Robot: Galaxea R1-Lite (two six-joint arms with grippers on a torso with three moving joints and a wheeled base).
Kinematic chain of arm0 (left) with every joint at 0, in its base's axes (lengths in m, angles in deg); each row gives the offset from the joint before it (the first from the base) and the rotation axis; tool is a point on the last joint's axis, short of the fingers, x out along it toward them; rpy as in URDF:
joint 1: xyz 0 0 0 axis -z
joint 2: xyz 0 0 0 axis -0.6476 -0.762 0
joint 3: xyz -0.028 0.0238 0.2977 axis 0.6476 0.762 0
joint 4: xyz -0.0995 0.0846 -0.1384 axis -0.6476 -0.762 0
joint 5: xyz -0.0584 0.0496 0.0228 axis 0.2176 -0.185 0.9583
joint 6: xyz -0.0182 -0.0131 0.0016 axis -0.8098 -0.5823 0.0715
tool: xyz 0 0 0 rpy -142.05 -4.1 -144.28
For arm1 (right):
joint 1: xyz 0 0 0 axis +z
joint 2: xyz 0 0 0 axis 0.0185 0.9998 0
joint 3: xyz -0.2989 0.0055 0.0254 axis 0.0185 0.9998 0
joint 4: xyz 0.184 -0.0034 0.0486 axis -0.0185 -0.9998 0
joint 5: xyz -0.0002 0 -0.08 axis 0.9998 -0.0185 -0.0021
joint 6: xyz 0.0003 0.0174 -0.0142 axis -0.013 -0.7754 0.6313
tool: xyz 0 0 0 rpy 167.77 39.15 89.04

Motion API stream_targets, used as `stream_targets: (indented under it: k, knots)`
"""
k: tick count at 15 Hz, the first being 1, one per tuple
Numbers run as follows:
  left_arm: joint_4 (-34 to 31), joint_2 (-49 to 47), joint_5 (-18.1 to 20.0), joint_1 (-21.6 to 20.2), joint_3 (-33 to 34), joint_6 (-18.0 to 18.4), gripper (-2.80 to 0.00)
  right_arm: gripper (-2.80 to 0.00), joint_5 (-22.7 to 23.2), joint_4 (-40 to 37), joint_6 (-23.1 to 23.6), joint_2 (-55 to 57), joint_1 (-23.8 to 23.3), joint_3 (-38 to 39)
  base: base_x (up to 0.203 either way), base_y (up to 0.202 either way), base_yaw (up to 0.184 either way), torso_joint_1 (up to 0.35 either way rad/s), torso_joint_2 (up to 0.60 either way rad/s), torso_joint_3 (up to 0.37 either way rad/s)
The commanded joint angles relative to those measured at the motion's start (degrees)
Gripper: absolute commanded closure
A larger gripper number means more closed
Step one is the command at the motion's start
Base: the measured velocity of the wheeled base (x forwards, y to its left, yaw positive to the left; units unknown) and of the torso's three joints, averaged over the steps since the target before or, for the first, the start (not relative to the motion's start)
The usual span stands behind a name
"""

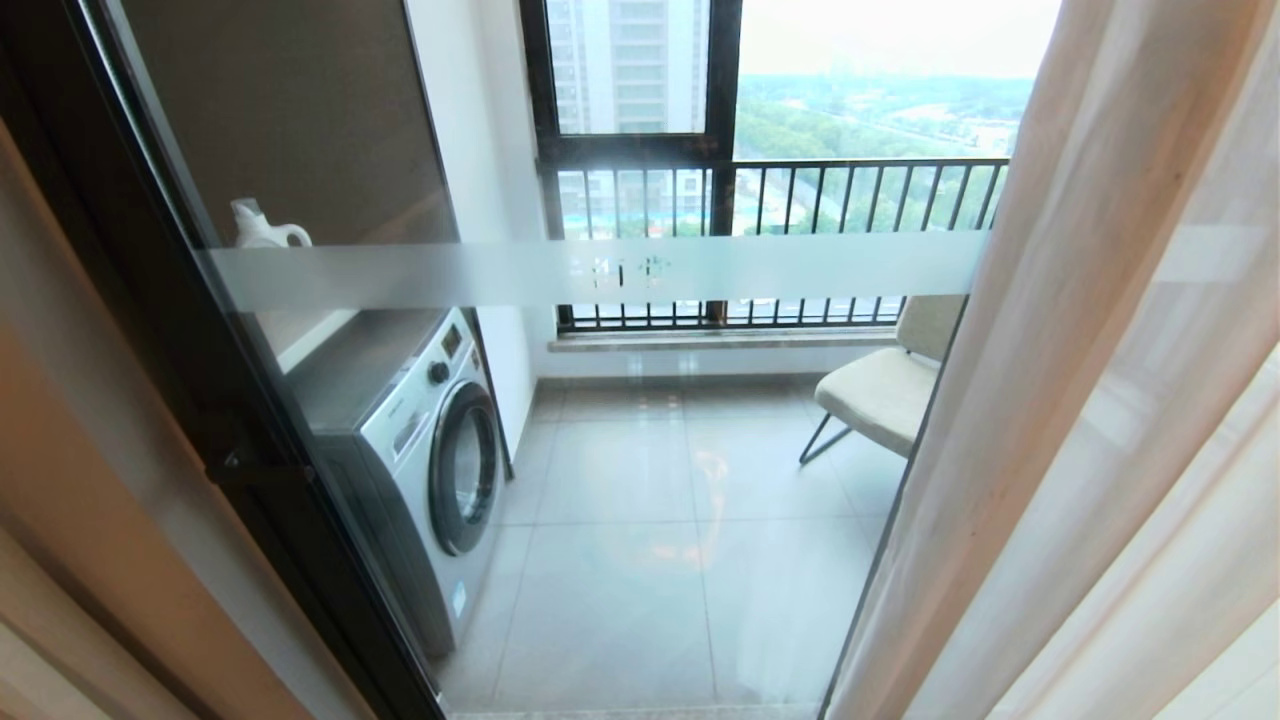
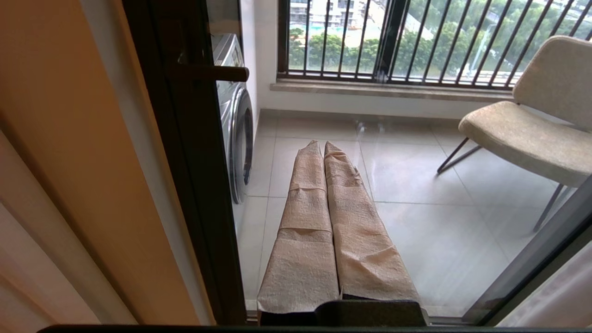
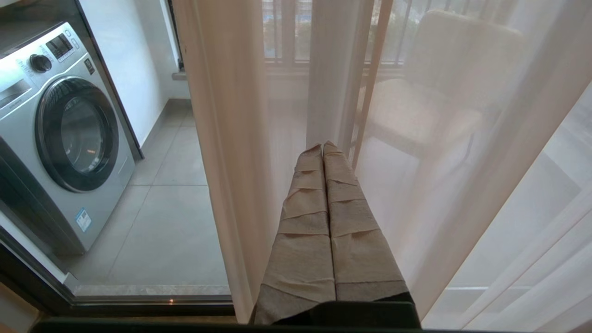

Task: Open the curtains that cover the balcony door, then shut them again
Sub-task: Close the inner curtains on both sides

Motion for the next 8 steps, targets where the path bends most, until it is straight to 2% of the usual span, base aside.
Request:
stream_targets:
  k: [1, 8]
  knots:
    - [0.02, 0.02, -0.02, 0.0, 0.0, -0.03, 0.0, 0.0, 0.01, 0.0, 0.02, -0.02, -0.04, 0.0, 0.0, 0.0, 0.0, 0.0, 0.0, 0.0]
    - [-0.07, 0.02, -0.11, 0.0, 0.0, -0.03, 0.0, 0.0, 0.01, 0.0, 0.02, -0.02, 0.02, 0.0, 0.0, 0.0, 0.0, 0.0, 0.0, 0.0]
